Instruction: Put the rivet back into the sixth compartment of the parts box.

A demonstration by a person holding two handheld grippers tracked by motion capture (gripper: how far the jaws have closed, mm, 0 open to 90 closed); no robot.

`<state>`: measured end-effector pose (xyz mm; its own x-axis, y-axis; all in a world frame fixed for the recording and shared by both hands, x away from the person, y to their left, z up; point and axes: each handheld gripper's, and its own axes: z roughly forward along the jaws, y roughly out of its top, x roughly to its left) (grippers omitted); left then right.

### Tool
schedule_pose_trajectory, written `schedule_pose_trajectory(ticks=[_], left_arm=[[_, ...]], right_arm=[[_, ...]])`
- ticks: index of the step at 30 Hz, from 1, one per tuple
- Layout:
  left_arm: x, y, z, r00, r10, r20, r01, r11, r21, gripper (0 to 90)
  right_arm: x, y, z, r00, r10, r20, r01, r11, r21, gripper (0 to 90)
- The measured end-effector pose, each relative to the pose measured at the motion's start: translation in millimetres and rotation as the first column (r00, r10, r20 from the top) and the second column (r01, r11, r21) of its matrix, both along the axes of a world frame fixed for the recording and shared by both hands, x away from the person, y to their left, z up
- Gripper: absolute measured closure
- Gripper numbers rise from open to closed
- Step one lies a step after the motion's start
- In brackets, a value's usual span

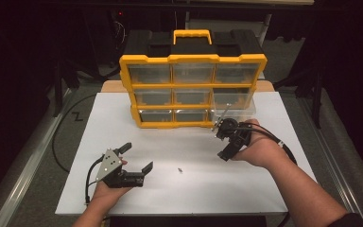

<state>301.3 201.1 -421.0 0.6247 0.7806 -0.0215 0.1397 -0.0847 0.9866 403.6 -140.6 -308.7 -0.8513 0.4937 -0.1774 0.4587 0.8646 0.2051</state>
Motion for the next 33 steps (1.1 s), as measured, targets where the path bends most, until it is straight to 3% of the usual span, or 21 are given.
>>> schedule_pose_trajectory(ticks=[15,33], left_arm=[[0.1,-0.1,-0.1,1.0000,-0.001,-0.001,0.001,1.0000,-0.001,0.7],[0.1,0.4,0.1,1.0000,0.000,0.002,0.000,1.0000,-0.005,0.7]], right_arm=[[-8.1,7.5,-39.9,0.9999,-0.012,0.000,0.012,1.000,0.006,8.6],[-15.9,43.1,-68.7,0.9979,0.056,-0.033,-0.056,0.998,0.016,9.2]])
